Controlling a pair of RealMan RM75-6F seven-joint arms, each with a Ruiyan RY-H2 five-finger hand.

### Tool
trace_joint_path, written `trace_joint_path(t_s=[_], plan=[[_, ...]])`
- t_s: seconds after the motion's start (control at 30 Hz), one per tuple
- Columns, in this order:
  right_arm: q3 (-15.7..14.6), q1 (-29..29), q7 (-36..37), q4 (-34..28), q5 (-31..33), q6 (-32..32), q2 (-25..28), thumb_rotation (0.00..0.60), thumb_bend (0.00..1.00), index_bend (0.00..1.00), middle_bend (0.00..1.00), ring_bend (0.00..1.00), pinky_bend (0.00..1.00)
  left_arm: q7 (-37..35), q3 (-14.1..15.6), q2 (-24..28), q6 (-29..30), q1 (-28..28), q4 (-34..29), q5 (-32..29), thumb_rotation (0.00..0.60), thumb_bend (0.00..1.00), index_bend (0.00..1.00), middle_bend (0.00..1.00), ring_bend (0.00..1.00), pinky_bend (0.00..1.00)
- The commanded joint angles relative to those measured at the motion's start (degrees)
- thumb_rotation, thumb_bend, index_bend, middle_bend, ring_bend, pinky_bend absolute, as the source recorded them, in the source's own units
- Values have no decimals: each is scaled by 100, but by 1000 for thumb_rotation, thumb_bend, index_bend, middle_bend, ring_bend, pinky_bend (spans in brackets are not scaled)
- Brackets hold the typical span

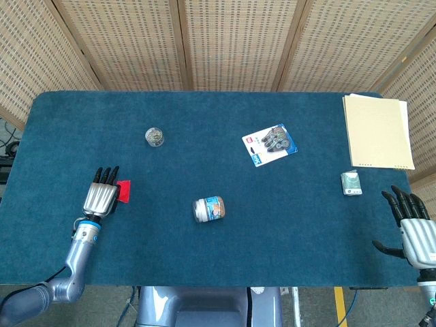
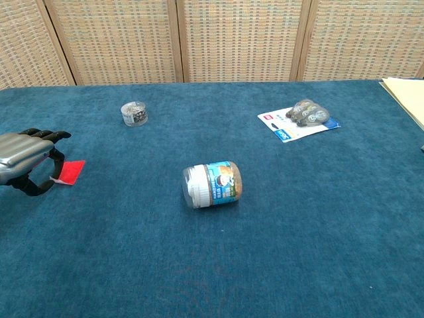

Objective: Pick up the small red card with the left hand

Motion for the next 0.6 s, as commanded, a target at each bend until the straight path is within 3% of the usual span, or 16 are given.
trace_joint_path(t_s=[0.03, 0.6], plan=[[0, 0, -2, 1, -2, 2, -1, 600, 53, 0, 0, 0, 0, -10, -16, -4, 0, 0, 16, 1, 600, 468, 560, 0, 0, 0], [-3, -9, 13, 5, -7, 13, 4, 600, 53, 0, 0, 0, 0, -18, -154, 73, 125, -29, -57, 65, 600, 470, 570, 0, 0, 0]])
